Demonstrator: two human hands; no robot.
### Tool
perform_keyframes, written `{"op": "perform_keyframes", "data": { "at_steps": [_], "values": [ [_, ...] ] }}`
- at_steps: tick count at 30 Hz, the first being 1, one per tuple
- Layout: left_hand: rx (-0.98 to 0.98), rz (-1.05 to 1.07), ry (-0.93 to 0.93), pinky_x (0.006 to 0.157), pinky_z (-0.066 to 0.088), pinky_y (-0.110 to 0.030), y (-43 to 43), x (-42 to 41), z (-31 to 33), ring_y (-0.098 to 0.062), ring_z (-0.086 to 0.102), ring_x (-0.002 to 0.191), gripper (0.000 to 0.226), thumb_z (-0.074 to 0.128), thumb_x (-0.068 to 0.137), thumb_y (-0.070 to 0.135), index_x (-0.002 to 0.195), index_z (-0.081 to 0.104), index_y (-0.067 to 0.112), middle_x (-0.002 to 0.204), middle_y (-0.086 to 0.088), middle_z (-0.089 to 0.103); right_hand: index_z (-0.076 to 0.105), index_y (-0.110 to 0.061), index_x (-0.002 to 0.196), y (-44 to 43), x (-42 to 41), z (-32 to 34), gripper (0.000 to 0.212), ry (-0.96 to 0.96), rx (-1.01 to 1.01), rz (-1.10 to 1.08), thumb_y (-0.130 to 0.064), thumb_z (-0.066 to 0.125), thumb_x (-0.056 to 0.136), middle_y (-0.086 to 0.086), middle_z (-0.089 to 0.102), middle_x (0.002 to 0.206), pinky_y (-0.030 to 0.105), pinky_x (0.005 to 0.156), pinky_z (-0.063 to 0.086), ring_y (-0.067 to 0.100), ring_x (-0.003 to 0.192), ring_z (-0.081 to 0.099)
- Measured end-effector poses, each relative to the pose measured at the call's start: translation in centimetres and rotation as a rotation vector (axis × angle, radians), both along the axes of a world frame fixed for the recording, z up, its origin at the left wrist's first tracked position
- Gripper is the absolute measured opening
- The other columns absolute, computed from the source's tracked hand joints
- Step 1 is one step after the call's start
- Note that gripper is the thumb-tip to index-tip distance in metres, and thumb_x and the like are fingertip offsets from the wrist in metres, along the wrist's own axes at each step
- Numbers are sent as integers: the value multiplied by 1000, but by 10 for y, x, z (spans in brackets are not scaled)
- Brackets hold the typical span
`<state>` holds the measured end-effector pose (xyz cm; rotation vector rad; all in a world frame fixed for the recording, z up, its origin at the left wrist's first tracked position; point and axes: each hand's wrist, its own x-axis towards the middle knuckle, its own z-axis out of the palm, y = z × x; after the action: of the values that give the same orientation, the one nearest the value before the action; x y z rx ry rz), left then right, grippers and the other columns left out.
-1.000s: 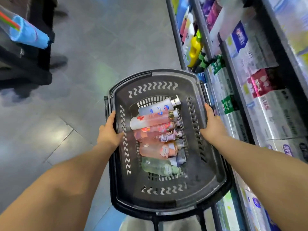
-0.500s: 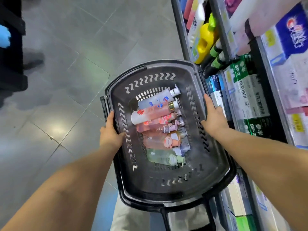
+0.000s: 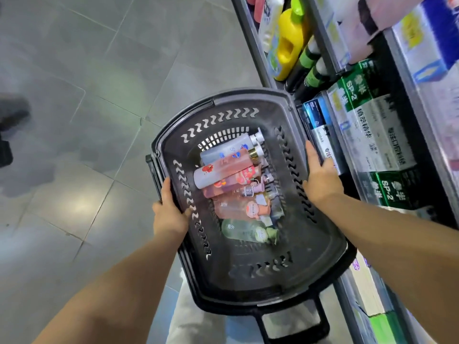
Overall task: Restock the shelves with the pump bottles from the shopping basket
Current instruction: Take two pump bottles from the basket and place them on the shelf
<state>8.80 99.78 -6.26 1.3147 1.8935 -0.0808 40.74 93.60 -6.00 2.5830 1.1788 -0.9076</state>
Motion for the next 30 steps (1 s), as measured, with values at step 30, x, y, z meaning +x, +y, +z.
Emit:
{"op": "perform_keyframes", "data": {
  "at_steps": [30],
  "values": [
    [265, -1424, -114, 94, 44, -44, 115, -26, 186, -32, 49, 116, 54, 57, 79, 16, 132, 46, 15, 129, -9, 47, 35, -24, 141, -45, -269, 196, 62, 273, 283, -763, -25, 61, 86, 12, 44, 136, 36, 98, 42, 33, 121, 48]
  ]
}}
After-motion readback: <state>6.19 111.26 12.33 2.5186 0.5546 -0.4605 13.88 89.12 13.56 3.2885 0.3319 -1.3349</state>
